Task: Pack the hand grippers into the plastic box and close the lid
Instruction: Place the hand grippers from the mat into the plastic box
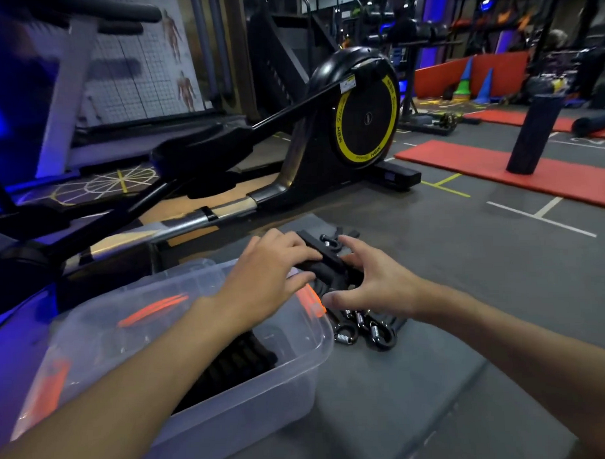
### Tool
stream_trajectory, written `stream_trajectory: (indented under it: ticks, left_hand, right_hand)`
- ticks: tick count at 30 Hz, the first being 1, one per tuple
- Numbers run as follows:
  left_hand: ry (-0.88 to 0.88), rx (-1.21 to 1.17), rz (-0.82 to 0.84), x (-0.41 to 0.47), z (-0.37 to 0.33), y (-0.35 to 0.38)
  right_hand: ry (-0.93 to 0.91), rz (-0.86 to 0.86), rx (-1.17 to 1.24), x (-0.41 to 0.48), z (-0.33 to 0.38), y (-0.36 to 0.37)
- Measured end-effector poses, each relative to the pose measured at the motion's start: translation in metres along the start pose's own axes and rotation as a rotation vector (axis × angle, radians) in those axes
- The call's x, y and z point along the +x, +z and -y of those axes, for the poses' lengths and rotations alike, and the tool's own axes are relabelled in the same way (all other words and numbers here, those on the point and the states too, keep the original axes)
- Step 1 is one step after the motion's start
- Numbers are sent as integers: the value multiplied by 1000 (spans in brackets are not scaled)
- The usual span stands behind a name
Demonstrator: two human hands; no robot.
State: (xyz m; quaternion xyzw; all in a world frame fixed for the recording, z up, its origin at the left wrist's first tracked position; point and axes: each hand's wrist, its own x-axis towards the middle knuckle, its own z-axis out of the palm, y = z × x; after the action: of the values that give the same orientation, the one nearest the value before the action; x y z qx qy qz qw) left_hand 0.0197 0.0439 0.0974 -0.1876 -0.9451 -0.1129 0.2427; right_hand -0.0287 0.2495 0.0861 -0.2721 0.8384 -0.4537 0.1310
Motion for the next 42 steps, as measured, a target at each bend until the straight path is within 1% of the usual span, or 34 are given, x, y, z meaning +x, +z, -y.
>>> stream_trajectory:
  ticks: [4, 7, 10, 13, 16, 18, 21, 23, 25, 28, 29, 31, 33, 35, 37, 42]
  left_hand:
    - [-121, -33, 24, -22, 9, -7]
    - [-192, -139, 32, -38, 14, -9]
    - [-229, -181, 70, -45, 10, -6]
    - [-253, -244, 94, -45, 3, -2]
    - [-262, -297, 103, -41, -5, -4]
    - [-281, -352, 81, -39, -7, -5]
    - [-416, -592, 34, -38, -5, -4]
    - [-477, -677, 9, -38, 0, -4]
    - [-486, -680, -26, -38, 8, -3]
    - [-448, -505, -72, -38, 24, 0]
    - [-445, -486, -72, -38, 28, 0]
    - [-465, -557, -57, -35, 34, 0]
    - [-492, -605, -62, -34, 40, 2]
    - [-486, -509, -86, -35, 51, 12]
    - [-480, -411, -81, -38, 61, 25]
    - [-586, -424, -15, -46, 82, 67]
  right_hand:
    - [5, 41, 165, 1, 7, 2]
    - [-27, -34, 343, 4, 9, 4]
    - [-29, -82, 508, 13, 7, 15]
    - [-6, -85, 550, 20, 4, 27]
    - [9, -58, 521, 25, 3, 37]
    - [-16, -11, 601, 27, 7, 40]
    - [-1, 7, 678, 28, 14, 39]
    - [29, 7, 703, 32, 12, 41]
    - [52, 5, 688, 38, 9, 48]
    - [62, 3, 680, 48, 6, 58]
    - [68, 6, 684, 49, 7, 60]
    - [82, 22, 650, 52, 6, 64]
    - [105, -11, 508, 54, 1, 67]
    - [92, -44, 352, 51, -3, 70]
    - [55, -35, 253, 46, -11, 77]
    - [31, 23, -64, 46, -39, 93]
